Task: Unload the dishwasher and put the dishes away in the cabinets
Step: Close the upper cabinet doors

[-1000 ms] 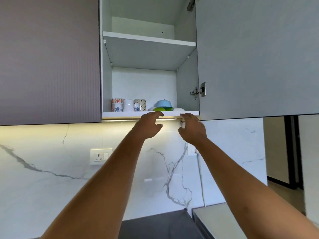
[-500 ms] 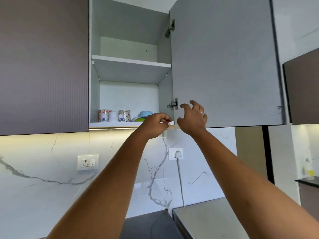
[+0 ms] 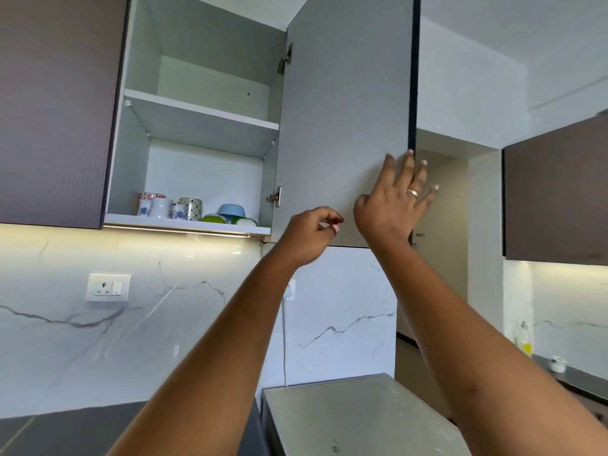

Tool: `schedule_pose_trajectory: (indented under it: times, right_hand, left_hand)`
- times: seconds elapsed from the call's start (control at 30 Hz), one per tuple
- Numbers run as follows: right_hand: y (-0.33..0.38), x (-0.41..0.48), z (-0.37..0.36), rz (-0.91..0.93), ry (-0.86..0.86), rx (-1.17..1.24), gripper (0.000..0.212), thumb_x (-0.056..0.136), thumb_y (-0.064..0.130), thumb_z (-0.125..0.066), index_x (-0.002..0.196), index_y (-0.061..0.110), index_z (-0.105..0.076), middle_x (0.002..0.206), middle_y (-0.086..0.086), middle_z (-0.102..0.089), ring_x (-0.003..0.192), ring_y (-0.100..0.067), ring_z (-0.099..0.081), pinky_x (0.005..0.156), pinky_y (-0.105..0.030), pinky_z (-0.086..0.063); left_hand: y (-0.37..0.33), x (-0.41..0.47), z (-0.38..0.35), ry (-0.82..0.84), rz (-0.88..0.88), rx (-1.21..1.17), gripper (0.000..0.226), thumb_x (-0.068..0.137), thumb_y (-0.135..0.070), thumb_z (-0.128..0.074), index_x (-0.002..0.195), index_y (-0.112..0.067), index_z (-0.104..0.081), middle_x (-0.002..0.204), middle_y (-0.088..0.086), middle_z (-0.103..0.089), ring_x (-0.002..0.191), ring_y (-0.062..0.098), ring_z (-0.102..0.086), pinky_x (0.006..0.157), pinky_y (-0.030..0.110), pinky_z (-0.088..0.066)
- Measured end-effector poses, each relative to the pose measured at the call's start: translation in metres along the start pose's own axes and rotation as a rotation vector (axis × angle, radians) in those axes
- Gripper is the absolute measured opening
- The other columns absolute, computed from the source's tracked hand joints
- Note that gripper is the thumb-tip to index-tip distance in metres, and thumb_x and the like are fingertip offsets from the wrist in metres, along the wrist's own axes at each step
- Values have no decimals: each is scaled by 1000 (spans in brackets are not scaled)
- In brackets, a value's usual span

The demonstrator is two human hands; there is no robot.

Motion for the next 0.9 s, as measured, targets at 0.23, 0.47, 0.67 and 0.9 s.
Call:
schedule_pose_trajectory:
  times: [0.23,0.47,0.67,0.9]
  right_hand:
    - [-41,-12,-4,-99,117,516,78,93,14,-50,152,23,1,150,-4,-33,119,-35,-51,96,-40,-42]
    - [-17,-31,8,-105,103,632,57,97,21,-46,149,17,-21,141,-10,-48,123,-30,-51,101,-36,-41]
    - [34,-73,12,102,184,826,44,96,26,-45,139,16,-38,120,-9,-61,105,-24,-62,82,-28,-47]
    - [104,-117,-18,353,411,1032,59,90,32,-57,141,9,-39,137,-8,-52,122,-23,-53,98,-30,-49]
  left_hand:
    - [-25,2,-32,16,-10,52,29,97,-16,-48,125,-15,-55,127,4,-58,97,13,-55,85,19,-39]
    - [-50,5,-34,-128,-10,-101,43,100,-33,-38,142,-26,-33,144,4,-40,128,20,-44,101,27,-39]
    - [-66,3,8,-309,5,-119,60,95,-31,-51,147,-26,-23,150,2,-32,134,20,-37,109,32,-34]
    - [-31,-11,77,-485,92,130,60,100,-21,-39,150,-30,-7,153,5,-28,133,25,-40,102,30,-37]
Point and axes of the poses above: each hand's wrist, its own x-axis towards the middle knuckle, its own z-axis out of the back of the hand, y = z × x, the point moved 1 cm from there along x, towards the middle knuckle
